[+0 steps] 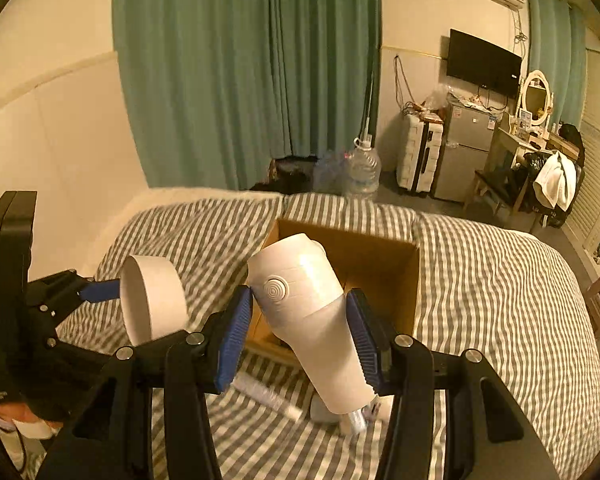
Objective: Organize objects
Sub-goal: 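Release the tape roll and bottle into the box with both grippers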
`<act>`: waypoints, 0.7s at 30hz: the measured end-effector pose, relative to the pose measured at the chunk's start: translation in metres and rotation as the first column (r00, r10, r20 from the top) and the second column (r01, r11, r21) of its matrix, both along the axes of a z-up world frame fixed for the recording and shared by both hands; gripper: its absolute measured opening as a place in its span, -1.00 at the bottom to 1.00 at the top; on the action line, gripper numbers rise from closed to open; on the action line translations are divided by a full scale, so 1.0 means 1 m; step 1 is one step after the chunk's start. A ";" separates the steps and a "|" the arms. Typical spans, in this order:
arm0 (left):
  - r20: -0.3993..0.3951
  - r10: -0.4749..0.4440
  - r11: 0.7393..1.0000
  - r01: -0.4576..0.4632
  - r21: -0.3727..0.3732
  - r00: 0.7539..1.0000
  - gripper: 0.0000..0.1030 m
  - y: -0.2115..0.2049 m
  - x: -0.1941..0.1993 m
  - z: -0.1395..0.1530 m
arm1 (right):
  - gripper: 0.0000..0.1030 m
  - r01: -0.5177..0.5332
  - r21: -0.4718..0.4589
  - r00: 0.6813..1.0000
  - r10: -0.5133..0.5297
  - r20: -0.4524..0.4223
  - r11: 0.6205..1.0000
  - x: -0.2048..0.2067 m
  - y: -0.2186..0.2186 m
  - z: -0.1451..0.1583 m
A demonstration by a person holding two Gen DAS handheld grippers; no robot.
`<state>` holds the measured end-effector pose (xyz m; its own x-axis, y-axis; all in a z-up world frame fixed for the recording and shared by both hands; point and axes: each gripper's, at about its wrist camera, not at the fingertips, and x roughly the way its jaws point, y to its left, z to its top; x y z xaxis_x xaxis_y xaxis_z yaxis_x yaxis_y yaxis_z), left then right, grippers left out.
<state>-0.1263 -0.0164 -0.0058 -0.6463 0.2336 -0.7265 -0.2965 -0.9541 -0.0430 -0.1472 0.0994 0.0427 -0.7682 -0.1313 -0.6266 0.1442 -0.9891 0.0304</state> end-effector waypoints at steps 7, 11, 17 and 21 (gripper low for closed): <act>-0.007 -0.055 0.998 0.055 0.002 0.998 0.64 0.030 -0.067 -0.011 | -0.06 0.031 -0.043 0.999 -0.030 0.017 0.999 -0.056 0.026 -0.012; 0.016 -0.081 0.997 0.082 -0.016 0.997 0.63 0.047 -0.106 -0.039 | -0.06 0.061 -0.074 0.997 -0.057 0.054 0.995 -0.095 0.045 -0.037; 0.066 -0.106 0.994 0.106 0.000 0.992 0.64 0.061 -0.147 -0.080 | -0.06 0.103 -0.111 0.987 -0.088 0.134 0.989 -0.141 0.067 -0.084; 0.086 -0.120 0.992 0.122 -0.016 0.989 0.65 0.062 -0.148 -0.094 | -0.05 0.124 -0.127 0.982 -0.103 0.159 0.984 -0.150 0.075 -0.104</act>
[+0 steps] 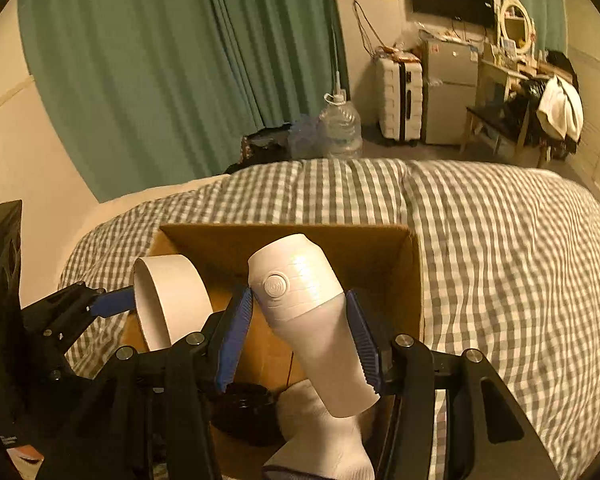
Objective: Organize objects
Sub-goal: 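Release the tape roll and bottle into the box with both grippers, then grasp the blue-white carton with the right gripper and lift it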
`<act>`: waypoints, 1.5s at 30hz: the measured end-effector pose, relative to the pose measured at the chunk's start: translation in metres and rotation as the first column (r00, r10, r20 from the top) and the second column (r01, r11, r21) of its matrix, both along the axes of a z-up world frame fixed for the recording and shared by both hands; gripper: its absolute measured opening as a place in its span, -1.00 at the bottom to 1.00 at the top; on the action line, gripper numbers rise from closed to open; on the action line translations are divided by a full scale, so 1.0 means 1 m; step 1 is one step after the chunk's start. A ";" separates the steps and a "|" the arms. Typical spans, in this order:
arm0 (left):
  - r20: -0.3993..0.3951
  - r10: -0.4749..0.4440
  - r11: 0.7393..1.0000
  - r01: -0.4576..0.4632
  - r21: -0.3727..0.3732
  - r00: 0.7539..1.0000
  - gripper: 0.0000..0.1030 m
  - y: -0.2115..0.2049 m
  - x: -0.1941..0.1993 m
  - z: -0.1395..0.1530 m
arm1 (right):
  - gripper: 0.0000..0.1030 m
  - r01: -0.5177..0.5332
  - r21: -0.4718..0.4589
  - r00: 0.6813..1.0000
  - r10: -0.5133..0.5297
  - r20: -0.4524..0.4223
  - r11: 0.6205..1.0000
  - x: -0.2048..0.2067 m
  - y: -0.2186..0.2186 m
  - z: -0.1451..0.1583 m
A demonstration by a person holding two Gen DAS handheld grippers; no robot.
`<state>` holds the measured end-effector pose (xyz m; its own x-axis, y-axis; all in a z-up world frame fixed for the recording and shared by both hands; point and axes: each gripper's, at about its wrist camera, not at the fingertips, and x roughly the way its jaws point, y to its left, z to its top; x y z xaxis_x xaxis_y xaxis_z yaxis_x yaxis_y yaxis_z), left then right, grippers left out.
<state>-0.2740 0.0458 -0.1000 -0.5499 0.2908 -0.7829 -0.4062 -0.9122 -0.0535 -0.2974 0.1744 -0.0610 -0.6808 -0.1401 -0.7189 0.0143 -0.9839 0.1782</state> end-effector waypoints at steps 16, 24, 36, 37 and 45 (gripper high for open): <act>-0.083 0.090 0.996 -0.090 0.001 0.992 0.95 -0.033 0.083 0.090 | 0.41 0.089 0.071 0.986 -0.078 -0.149 0.993 0.094 0.005 0.103; -0.105 0.196 0.980 -0.198 -0.010 0.975 0.95 -0.065 0.137 0.091 | 0.41 0.080 0.128 0.988 -0.062 -0.138 0.988 0.145 -0.009 0.103; -0.049 0.255 0.964 -0.257 -0.063 0.966 0.95 -0.071 0.160 0.006 | 0.41 0.063 0.176 0.990 -0.084 0.116 0.982 0.153 -0.026 -0.031; -0.041 0.255 0.964 -0.257 -0.073 0.966 0.95 -0.070 0.159 -0.001 | 0.41 0.064 0.184 0.986 -0.091 0.141 0.981 0.151 -0.027 -0.045; 0.043 0.211 0.969 -0.204 -0.138 0.976 0.95 -0.056 0.142 -0.051 | 0.32 0.051 0.233 0.968 -0.105 0.228 0.971 0.141 -0.033 -0.091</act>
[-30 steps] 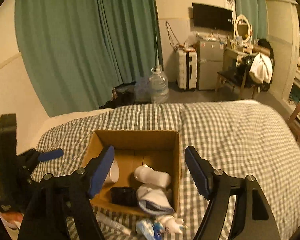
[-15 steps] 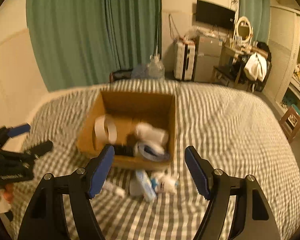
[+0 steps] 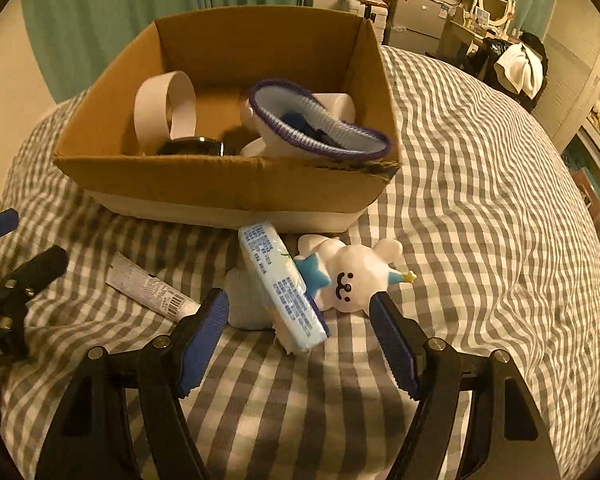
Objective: Organize objects
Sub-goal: 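Grasp the blue-white carton with the right gripper and lift it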
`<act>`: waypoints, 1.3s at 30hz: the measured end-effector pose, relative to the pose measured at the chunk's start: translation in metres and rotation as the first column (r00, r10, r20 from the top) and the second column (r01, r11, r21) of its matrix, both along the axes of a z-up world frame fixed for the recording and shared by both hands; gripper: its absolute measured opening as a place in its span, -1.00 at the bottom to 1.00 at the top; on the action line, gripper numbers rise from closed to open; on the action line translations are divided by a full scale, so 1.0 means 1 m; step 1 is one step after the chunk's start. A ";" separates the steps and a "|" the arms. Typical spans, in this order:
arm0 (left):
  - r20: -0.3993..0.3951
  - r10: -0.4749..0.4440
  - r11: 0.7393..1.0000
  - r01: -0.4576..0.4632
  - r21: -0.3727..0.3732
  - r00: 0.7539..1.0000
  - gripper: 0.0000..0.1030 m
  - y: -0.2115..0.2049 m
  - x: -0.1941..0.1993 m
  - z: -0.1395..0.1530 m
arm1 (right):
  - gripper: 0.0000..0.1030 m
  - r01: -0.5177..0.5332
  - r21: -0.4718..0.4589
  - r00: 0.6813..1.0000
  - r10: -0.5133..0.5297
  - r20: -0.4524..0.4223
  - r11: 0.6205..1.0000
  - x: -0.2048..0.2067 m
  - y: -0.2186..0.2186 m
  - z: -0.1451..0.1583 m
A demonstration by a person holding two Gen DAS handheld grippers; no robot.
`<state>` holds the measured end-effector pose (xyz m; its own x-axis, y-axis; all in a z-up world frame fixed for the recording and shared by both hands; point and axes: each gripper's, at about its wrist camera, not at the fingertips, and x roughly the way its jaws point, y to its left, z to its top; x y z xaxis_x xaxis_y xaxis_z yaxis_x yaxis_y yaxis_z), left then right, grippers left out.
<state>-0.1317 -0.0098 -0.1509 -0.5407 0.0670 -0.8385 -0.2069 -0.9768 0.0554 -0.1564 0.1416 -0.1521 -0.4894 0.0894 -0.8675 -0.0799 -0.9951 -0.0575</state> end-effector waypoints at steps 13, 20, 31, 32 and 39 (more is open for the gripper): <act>0.137 -0.035 0.999 0.037 -0.011 0.990 0.95 0.010 0.000 -0.045 | -0.58 -0.053 0.022 0.997 0.054 -0.061 0.998 0.016 -0.014 0.005; 0.121 -0.098 0.995 0.096 0.023 0.988 0.95 0.039 0.004 -0.020 | -0.60 0.032 -0.023 0.986 -0.036 -0.162 0.999 0.035 0.025 0.040; 0.089 -0.274 0.961 0.269 0.064 0.958 0.95 0.138 -0.008 0.006 | -0.60 0.179 -0.001 0.970 -0.176 -0.168 0.984 0.034 0.106 0.051; 0.096 -0.276 0.960 0.270 0.071 0.956 0.95 0.146 -0.010 0.005 | -0.60 0.187 -0.003 0.968 -0.184 -0.169 0.982 0.034 0.112 0.050; 0.154 -0.324 0.945 0.310 0.107 0.933 0.95 0.187 -0.030 -0.015 | -0.60 0.243 -0.025 0.954 -0.243 -0.173 0.970 0.042 0.147 0.042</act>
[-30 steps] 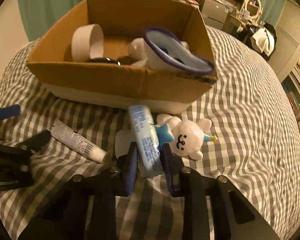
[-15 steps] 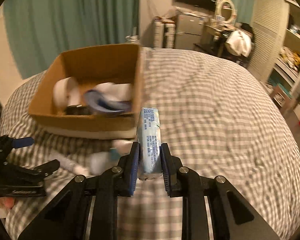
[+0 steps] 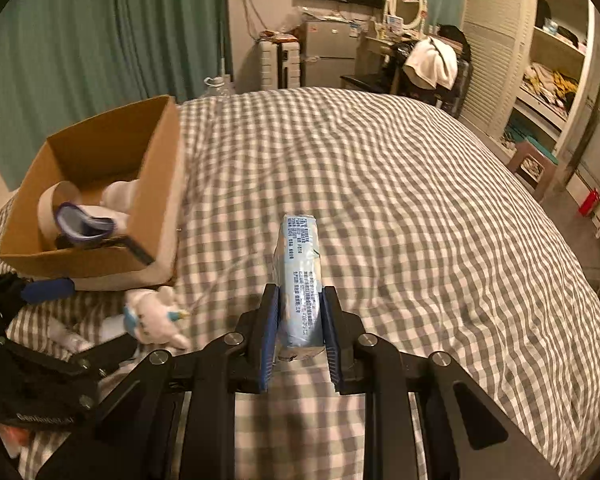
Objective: Organize objects
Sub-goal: 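Grasp the blue-white carton with the right gripper and lift it, then grasp the white plush toy with the left gripper while the right gripper holds the carton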
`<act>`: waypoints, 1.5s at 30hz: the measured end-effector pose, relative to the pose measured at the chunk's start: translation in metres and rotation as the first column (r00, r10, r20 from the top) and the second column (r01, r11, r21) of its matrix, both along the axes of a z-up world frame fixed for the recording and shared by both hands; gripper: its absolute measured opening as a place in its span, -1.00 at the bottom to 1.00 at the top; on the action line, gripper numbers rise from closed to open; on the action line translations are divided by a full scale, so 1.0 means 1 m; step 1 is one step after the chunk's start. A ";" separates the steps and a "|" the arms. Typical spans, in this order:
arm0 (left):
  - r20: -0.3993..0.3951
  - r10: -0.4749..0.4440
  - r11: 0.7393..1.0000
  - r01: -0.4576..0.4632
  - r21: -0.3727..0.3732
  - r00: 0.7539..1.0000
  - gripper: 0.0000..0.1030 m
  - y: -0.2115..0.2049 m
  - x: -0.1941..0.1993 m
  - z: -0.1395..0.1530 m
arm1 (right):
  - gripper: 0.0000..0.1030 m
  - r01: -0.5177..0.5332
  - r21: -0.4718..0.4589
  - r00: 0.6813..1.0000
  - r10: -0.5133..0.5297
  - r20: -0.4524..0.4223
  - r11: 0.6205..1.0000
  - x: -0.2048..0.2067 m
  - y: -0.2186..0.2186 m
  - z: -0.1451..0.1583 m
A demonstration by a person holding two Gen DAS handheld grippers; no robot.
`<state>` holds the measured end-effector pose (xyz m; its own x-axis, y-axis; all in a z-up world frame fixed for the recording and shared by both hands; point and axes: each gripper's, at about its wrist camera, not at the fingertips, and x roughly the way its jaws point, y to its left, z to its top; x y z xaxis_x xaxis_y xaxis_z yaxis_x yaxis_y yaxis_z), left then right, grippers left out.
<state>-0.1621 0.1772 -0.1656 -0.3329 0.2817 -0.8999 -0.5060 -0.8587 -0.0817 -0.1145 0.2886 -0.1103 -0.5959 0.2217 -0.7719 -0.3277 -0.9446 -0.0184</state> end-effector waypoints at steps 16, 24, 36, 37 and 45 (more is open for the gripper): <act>0.167 0.126 0.986 -0.142 0.091 0.978 0.44 0.006 -0.036 -0.040 | -0.60 0.016 -0.071 1.000 -0.016 -0.005 0.997 0.002 0.017 -0.022; 0.116 0.097 0.988 -0.110 0.104 0.988 0.37 0.003 -0.022 -0.026 | -0.60 0.003 -0.058 1.000 -0.003 -0.005 0.998 0.006 0.009 -0.015; 0.061 0.111 0.978 -0.120 0.172 0.992 0.37 -0.025 0.020 0.038 | -0.60 -0.059 0.005 0.996 0.059 -0.061 0.998 0.030 -0.030 0.043; 0.048 0.114 0.977 -0.121 0.177 0.992 0.37 -0.027 0.024 0.044 | -0.60 -0.068 0.014 0.995 0.069 -0.068 0.998 0.032 -0.035 0.051; -0.101 0.151 0.970 -0.128 0.204 0.983 0.37 -0.061 0.048 0.108 | -0.60 -0.130 0.078 0.982 0.140 -0.129 0.988 0.051 -0.077 0.101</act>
<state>-0.1140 0.1158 -0.0571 -0.4793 0.3925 -0.7850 -0.3983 -0.8943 -0.2040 -0.0630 0.2114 -0.0095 -0.7209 0.1823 -0.6686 -0.2012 -0.9783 -0.0498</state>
